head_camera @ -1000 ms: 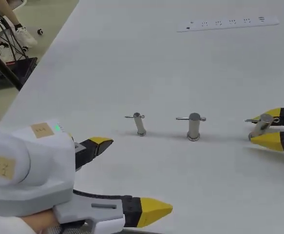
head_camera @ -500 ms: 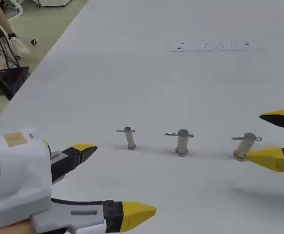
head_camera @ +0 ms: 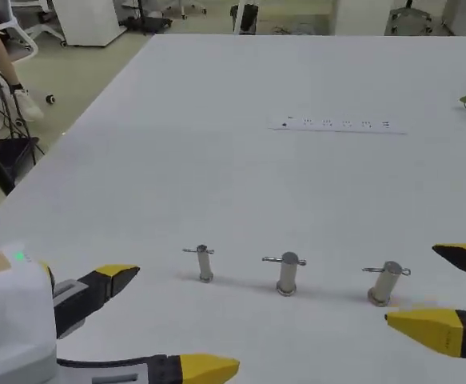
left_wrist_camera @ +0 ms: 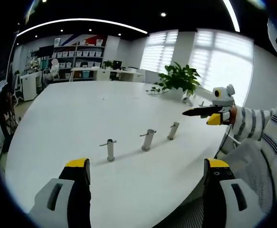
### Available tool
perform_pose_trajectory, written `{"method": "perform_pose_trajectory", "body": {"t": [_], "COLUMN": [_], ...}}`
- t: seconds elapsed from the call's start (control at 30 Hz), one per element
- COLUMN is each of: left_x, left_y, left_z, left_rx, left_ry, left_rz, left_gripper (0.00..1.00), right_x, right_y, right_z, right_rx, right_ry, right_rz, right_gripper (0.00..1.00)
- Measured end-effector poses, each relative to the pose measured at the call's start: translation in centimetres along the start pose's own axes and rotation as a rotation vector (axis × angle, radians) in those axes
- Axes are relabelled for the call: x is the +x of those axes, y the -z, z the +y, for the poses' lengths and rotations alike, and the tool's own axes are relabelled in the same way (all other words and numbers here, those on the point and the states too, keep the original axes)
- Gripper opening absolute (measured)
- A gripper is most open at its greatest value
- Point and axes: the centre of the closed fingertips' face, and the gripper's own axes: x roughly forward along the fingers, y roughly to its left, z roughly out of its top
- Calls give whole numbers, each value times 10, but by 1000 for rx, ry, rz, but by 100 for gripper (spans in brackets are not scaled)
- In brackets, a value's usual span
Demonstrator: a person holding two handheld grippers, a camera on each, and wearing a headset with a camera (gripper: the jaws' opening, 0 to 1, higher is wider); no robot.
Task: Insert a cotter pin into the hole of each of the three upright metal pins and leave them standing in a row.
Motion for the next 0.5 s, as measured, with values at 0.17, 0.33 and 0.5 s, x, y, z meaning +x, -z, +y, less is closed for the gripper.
{"method": "perform_pose_trajectory", "body": {"t": [0.17, 0.33, 0.5], "left_x": [-6, -10, -14], "left_y": [1, 6, 7], "left_z": [2, 5, 10], "left_rx": [0, 21, 0], "left_ry": [-9, -17, -34], "left_rz": [4, 36, 37], "left_gripper": [99, 99, 99], "right_x": [-4, -9, -12], "right_y": [-1, 2, 10], "right_z": [7, 9, 13], "right_rx": [39, 117, 141], "right_ry": [40, 85, 121], "right_rz": [-15, -25, -15], "right_gripper": [98, 98, 98]}}
